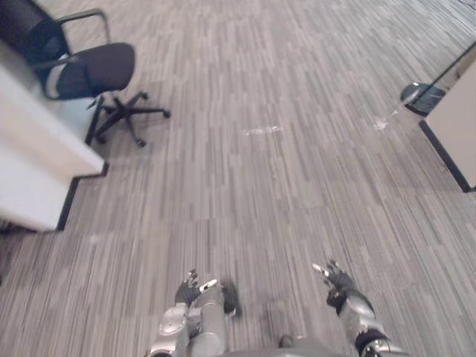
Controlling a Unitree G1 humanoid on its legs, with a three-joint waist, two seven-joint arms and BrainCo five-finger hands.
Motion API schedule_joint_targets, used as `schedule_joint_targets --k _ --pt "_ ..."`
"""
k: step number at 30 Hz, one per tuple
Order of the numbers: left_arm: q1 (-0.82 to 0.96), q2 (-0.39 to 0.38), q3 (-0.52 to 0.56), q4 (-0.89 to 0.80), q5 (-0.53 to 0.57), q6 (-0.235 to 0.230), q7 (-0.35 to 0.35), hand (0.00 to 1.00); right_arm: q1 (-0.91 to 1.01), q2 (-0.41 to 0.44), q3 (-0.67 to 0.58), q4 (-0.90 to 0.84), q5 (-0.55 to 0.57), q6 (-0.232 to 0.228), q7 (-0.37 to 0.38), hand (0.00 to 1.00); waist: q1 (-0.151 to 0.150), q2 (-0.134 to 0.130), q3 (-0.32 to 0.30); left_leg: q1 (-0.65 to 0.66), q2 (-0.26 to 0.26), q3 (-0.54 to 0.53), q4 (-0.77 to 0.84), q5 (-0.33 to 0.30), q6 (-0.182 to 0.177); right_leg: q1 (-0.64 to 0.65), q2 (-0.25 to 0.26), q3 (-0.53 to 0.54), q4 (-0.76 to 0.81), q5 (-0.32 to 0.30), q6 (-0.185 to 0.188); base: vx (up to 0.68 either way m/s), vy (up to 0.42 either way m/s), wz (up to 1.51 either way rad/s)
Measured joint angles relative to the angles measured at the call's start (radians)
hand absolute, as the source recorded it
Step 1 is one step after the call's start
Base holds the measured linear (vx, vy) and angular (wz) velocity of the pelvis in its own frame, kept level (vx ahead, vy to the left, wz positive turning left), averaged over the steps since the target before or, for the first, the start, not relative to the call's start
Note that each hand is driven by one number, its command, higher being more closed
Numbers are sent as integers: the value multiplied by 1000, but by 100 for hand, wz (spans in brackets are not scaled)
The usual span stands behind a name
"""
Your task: Organize washtable
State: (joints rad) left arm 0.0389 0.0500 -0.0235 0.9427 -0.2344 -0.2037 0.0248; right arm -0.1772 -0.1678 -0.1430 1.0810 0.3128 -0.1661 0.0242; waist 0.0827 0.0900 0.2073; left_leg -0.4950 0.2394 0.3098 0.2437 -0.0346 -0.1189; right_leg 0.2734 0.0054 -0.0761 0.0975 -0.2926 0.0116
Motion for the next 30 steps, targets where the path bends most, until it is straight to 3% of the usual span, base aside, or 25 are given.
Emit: schedule_joint_targets --k 1,2,3,4,5,6,8,9,10,11,12,14,15,16,17,18,19,21,22,24,25,26,28,29,30 --pt "-20 8 0 17 0 1 0 0 22 6 0 11 -2 1 0 0 16 -21 -5 16 -44 -61 44 84 36 -6 -46 3 114 -32 12 1111 386 -47" --pt "-9 22 13 22 1 -1 2 0 61 24 6 44 -12 8 3 0 11 -98 -32 59 -154 -130 60 118 117 -115 -133 30 415 1 64 945 337 -27" --pt "-8 37 20 28 0 -1 2 0 78 36 1 59 -14 11 4 0 4 -131 -41 72 -179 -130 79 93 149 -170 -170 42 550 60 132 1148 387 21" --pt "-25 65 18 54 0 4 3 0 102 57 -20 95 -20 20 5 0 -30 -184 -38 123 -237 -129 117 15 169 -247 -217 73 765 308 230 937 232 67" --pt "-38 78 15 90 2 22 2 0 139 70 -56 135 -43 35 17 0 -54 -201 -27 212 -276 -153 124 -41 179 -308 -227 95 959 365 251 1111 255 74" --pt "-38 74 16 98 2 32 2 0 158 70 -72 144 -51 42 24 0 -62 -194 -21 271 -279 -159 118 -68 179 -343 -228 96 1035 326 235 873 131 39" --pt "-20 29 19 107 4 43 -2 0 234 67 -146 112 -81 56 49 0 -67 -110 -12 508 -255 -184 -9 -112 180 -456 -209 -2 1057 144 59 807 130 -9" --pt "-18 3 23 113 11 43 -4 0 271 60 -172 73 -80 55 61 0 -72 -72 -19 607 -238 -184 -82 -113 181 -515 -198 -70 938 79 29 763 108 -7" --pt "-25 -5 30 115 11 43 -4 0 287 64 -175 54 -82 55 62 0 -74 -70 -16 641 -239 -185 -90 -113 182 -560 -199 -88 877 67 28 749 26 19" --pt "-40 -18 45 118 12 44 -5 0 306 77 -192 33 -82 55 67 0 -81 -73 -17 684 -237 -192 -85 -130 191 -619 -196 -111 702 73 33 902 -51 62" --pt "-45 -31 76 116 35 44 -8 0 311 90 -219 33 -91 65 68 0 -102 -75 -24 719 -223 -209 -86 -163 174 -615 -193 -130 416 124 77 755 -112 94" --pt "-38 -45 119 110 64 40 -26 0 346 127 -314 55 -109 77 66 0 -124 -105 -44 788 -223 -254 -80 -251 148 -612 -205 -73 184 220 105 715 -206 134" --pt "-31 -56 149 105 71 42 -26 0 348 130 -317 77 -113 86 60 0 -120 -105 -46 807 -208 -271 -49 -282 120 -611 -188 -50 243 288 88 819 -300 108" --pt "-12 -79 215 107 79 48 -23 0 355 123 -305 94 -118 103 59 0 -119 -102 -53 767 -173 -268 146 -299 120 -606 -169 -32 351 293 57 781 -283 70" --pt "0 -103 278 99 85 49 -24 0 359 111 -319 80 -118 103 61 0 -119 -54 -74 629 -93 -263 452 -234 75 -564 -145 -83 374 229 36 751 -262 51" --pt "3 -115 315 102 90 49 -24 0 349 96 -309 78 -118 104 60 0 -114 -36 -79 560 -50 -269 584 -147 69 -537 -117 -101 370 202 22 702 -220 18" --pt "10 -126 371 103 89 55 -23 0 336 82 -308 62 -114 105 60 0 -96 -6 -75 465 13 -272 805 57 29 -474 -76 -108 364 159 -5 671 -159 -13" --pt "18 -114 389 102 65 64 -24 0 298 80 -307 40 -101 100 50 0 -87 2 -64 353 61 -247 1000 33 63 -338 -46 -113 307 121 -18 629 -104 -13" --pt "34 -91 381 108 53 64 -25 0 281 78 -284 28 -80 98 38 0 -72 -16 -64 304 55 -194 991 -1 100 -250 -46 -96 233 109 -27 673 -29 -38" --pt "59 -69 382 98 37 57 -25 0 223 84 -210 -11 -47 89 40 0 -54 -37 -62 214 52 -95 821 -69 97 -160 -47 -51 130 107 -20 665 22 -64" --pt "59 -46 374 106 38 54 -23 0 164 84 -196 -12 -26 76 39 0 -44 -46 -56 190 31 -44 575 -86 93 -128 -60 -27 102 106 -3 541 118 -76" --pt "71 -35 365 116 39 54 -22 0 132 91 -189 -16 -5 60 39 0 -39 -49 -56 211 1 -4 244 -63 71 -101 -74 -4 77 86 23 537 160 -75" --pt "97 -35 364 131 39 55 -15 0 118 98 -138 -57 7 37 38 0 -38 -40 -58 219 -12 -16 -54 2 25 -49 -79 32 61 29 41 595 281 -74" --pt "117 -26 361 158 32 62 -3 0 117 106 -97 -54 12 30 38 0 -28 -75 -75 215 -38 -20 5 87 49 -26 -103 59 60 -6 32 650 311 -70" --pt "122 -11 356 168 31 65 1 0 123 111 -83 -48 12 30 39 0 -25 -85 -89 212 -58 -24 26 91 58 -18 -121 69 68 -3 31 677 286 -39"
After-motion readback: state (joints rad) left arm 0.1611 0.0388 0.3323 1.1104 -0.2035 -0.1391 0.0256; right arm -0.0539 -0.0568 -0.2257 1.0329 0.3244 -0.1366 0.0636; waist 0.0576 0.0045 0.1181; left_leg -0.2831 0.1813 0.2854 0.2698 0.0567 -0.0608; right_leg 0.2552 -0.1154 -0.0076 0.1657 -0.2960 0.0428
